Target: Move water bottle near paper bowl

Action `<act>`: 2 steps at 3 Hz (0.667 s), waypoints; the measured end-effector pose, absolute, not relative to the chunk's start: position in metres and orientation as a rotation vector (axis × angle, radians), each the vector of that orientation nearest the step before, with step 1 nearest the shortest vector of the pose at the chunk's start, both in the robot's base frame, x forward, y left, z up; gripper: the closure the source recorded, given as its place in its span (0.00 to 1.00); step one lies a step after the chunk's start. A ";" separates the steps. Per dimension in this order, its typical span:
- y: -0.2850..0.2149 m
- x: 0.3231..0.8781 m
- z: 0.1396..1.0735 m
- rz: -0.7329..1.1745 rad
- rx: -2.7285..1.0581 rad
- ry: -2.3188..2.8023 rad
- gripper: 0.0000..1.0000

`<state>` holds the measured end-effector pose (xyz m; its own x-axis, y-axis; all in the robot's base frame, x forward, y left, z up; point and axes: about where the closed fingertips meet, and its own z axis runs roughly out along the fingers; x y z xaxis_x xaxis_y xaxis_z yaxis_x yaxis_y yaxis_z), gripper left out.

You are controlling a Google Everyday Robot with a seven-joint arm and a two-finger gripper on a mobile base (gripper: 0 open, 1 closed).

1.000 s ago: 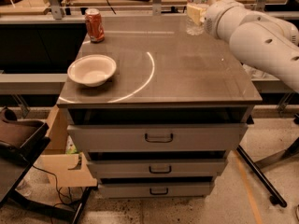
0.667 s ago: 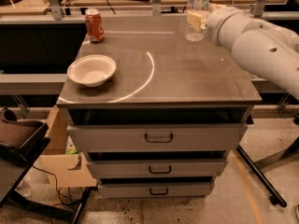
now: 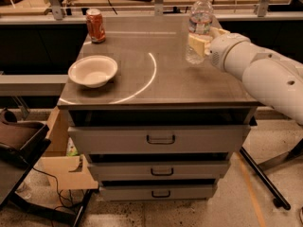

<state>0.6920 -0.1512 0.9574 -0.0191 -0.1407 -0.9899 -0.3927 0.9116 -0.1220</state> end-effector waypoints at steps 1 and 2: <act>-0.148 0.670 0.926 0.288 -0.474 1.611 1.00; -0.116 0.653 0.923 0.411 -0.548 1.572 1.00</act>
Offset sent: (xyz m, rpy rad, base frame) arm -0.0774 0.1320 0.0111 0.1352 -0.0400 0.4508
